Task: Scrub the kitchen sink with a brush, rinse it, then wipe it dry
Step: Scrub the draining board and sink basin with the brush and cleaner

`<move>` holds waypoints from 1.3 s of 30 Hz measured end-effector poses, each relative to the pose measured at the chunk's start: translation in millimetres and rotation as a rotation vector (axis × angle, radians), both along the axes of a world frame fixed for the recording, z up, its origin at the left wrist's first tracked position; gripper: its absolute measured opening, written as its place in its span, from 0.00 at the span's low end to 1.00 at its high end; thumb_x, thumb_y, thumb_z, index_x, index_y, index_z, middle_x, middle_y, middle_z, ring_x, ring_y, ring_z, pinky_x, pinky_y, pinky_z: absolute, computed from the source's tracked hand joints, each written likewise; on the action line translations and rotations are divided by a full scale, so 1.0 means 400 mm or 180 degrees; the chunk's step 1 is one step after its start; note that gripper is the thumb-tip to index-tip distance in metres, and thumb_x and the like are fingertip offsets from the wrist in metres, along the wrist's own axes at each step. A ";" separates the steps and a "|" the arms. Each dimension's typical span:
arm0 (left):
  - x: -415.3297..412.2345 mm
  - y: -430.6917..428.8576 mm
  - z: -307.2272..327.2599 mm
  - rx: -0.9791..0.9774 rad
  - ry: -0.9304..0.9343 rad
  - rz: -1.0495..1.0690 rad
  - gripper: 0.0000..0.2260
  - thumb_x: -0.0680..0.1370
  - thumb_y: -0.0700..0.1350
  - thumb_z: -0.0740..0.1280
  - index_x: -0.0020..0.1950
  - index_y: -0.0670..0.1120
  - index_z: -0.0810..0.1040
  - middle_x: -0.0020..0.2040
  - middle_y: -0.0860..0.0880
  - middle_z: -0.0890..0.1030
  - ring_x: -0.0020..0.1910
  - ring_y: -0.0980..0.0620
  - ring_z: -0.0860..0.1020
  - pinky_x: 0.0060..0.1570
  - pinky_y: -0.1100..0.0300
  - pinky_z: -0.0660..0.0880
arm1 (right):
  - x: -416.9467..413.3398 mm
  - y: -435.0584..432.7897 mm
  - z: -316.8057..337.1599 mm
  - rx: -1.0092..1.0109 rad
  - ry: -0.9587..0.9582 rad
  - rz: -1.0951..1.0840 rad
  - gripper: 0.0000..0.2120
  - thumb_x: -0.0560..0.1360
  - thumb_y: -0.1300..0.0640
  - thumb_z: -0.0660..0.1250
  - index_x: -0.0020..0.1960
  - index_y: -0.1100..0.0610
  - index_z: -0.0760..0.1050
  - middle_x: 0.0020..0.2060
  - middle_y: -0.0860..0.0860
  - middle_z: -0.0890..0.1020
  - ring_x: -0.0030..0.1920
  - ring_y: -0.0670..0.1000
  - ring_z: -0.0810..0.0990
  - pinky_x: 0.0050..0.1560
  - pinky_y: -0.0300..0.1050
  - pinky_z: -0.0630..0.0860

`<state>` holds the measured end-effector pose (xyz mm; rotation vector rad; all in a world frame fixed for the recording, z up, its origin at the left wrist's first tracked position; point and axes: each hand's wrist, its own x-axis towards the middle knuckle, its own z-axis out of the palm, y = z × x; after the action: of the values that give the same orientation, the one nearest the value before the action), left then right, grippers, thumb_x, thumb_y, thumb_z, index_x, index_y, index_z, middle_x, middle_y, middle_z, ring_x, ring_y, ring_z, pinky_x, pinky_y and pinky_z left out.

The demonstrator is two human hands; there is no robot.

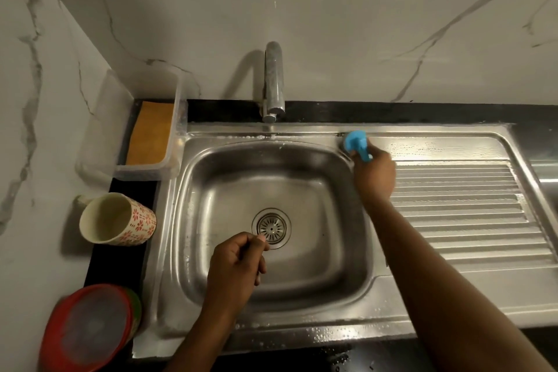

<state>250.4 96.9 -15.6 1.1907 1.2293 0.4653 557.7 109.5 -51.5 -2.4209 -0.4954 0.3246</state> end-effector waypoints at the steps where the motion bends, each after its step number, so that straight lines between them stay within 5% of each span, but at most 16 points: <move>1: 0.004 0.002 0.003 0.0017 0.0004 0.0001 0.13 0.84 0.43 0.67 0.40 0.45 0.83 0.30 0.42 0.79 0.27 0.49 0.73 0.27 0.61 0.70 | -0.032 0.031 -0.007 0.0069 0.0041 0.0172 0.15 0.81 0.51 0.68 0.67 0.52 0.81 0.55 0.54 0.87 0.53 0.56 0.86 0.53 0.52 0.83; 4: 0.011 0.008 0.007 0.0057 -0.0009 0.0078 0.12 0.83 0.42 0.67 0.41 0.42 0.83 0.31 0.38 0.79 0.28 0.49 0.73 0.26 0.61 0.70 | -0.103 0.098 -0.012 0.0040 0.0082 0.0463 0.16 0.83 0.51 0.66 0.70 0.51 0.77 0.56 0.52 0.86 0.51 0.51 0.84 0.48 0.44 0.79; 7: 0.008 0.012 0.007 0.0094 -0.0011 0.0113 0.12 0.83 0.43 0.67 0.41 0.42 0.83 0.30 0.41 0.79 0.27 0.49 0.73 0.26 0.62 0.70 | -0.088 0.053 -0.012 -0.0181 -0.0119 0.0773 0.21 0.83 0.51 0.67 0.76 0.46 0.72 0.58 0.50 0.85 0.52 0.51 0.84 0.51 0.48 0.82; 12: 0.000 -0.001 -0.003 0.0106 -0.0026 0.0096 0.12 0.84 0.43 0.67 0.42 0.42 0.83 0.30 0.41 0.79 0.27 0.48 0.73 0.26 0.62 0.69 | -0.010 -0.148 0.020 -0.1190 -0.0738 0.1337 0.24 0.81 0.47 0.68 0.76 0.39 0.71 0.53 0.53 0.86 0.48 0.56 0.84 0.42 0.46 0.75; 18: -0.022 -0.019 -0.009 0.0158 -0.0095 0.0247 0.12 0.84 0.43 0.67 0.41 0.42 0.83 0.29 0.43 0.79 0.26 0.48 0.73 0.26 0.60 0.69 | -0.088 -0.313 0.052 -0.2123 -0.0963 0.2034 0.25 0.82 0.46 0.65 0.77 0.33 0.67 0.54 0.54 0.85 0.50 0.59 0.85 0.45 0.50 0.78; 26: -0.086 -0.056 -0.012 0.0062 0.0058 0.0393 0.13 0.84 0.44 0.67 0.42 0.42 0.83 0.29 0.43 0.78 0.27 0.48 0.73 0.28 0.61 0.70 | 0.029 -0.122 0.063 -0.1501 -0.1403 0.1927 0.24 0.83 0.50 0.67 0.77 0.40 0.69 0.50 0.58 0.85 0.44 0.59 0.84 0.42 0.53 0.82; 34: -0.145 -0.063 -0.007 -0.0055 0.0075 0.0660 0.13 0.83 0.44 0.67 0.40 0.43 0.82 0.28 0.42 0.77 0.25 0.48 0.72 0.25 0.61 0.67 | -0.018 -0.277 0.077 -0.1847 -0.1109 0.2033 0.23 0.80 0.48 0.70 0.74 0.40 0.74 0.50 0.58 0.85 0.47 0.63 0.84 0.41 0.49 0.72; 37: -0.169 -0.061 0.001 -0.0085 0.0105 0.0683 0.13 0.83 0.44 0.67 0.39 0.45 0.82 0.29 0.43 0.77 0.26 0.47 0.72 0.25 0.60 0.68 | -0.042 -0.257 0.084 -0.1927 -0.0488 0.1999 0.19 0.77 0.48 0.74 0.68 0.46 0.81 0.49 0.59 0.85 0.49 0.64 0.84 0.42 0.48 0.72; 39: -0.187 -0.063 0.015 -0.0051 0.0111 0.0691 0.13 0.83 0.43 0.67 0.40 0.44 0.83 0.29 0.42 0.78 0.27 0.47 0.73 0.26 0.60 0.70 | -0.105 -0.208 0.060 -0.1437 0.0203 0.2039 0.15 0.75 0.46 0.76 0.59 0.50 0.86 0.41 0.57 0.84 0.42 0.58 0.83 0.38 0.46 0.70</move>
<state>175.4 71.8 -9.5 1.0601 1.3973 0.5960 515.6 26.2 -27.3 -2.5977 -1.2848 0.8588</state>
